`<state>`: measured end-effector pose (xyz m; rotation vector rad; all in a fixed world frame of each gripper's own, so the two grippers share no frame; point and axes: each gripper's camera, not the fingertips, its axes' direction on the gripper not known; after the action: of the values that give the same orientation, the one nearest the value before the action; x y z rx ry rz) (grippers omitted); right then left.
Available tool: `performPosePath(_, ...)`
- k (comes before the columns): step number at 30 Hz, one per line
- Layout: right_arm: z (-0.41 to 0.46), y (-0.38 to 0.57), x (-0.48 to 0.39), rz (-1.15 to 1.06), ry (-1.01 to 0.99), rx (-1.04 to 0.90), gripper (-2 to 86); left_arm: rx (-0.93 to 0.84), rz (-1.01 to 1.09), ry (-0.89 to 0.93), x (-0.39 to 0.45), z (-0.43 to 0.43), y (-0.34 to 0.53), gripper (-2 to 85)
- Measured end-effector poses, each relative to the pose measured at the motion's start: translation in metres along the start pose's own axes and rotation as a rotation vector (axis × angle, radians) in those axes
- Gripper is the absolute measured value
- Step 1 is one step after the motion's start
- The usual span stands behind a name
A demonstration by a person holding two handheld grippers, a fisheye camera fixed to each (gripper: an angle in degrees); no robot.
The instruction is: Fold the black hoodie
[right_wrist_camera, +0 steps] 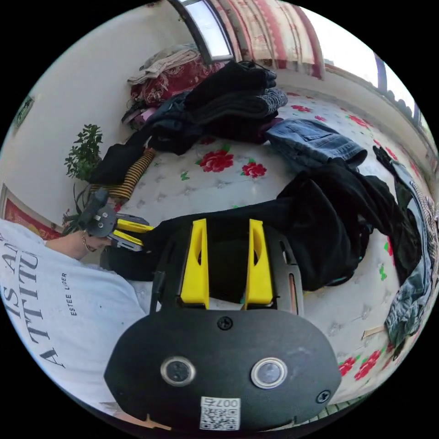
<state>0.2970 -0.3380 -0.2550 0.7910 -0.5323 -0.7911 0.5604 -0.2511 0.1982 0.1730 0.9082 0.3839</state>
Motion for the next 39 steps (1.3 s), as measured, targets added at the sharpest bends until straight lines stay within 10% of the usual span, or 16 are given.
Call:
performPosePath(6, 0.037, -0.012, -0.038, -0.191, -0.153, -0.120, 11.3, 0.106, 0.003, -0.059, 0.015, -0.039, 0.011, 4.4)
performPosePath(15, 0.067, 0.004, -0.118, -0.315, 0.208, -0.212, 2.5, 0.376, -0.020, 0.103, 0.010, -0.136, 0.053, -0.2)
performPosePath(25, -0.275, 0.065, -0.205, -0.387, 0.413, 0.645, 0.0, 0.848, 0.504, -0.016, 0.143, -0.338, 0.127, -0.6)
performPosePath(36, -0.335, 0.121, -0.317, -0.543, 0.705, 0.771, 0.1, 1.173, 0.499, -0.217, 0.170, -0.447, 0.238, -0.8)
performPosePath(39, -0.368, 0.089, -0.290, -0.489, 0.476, 0.803, 0.1, 1.173, 0.398, -0.222, 0.151, -0.467, 0.205, -0.8)
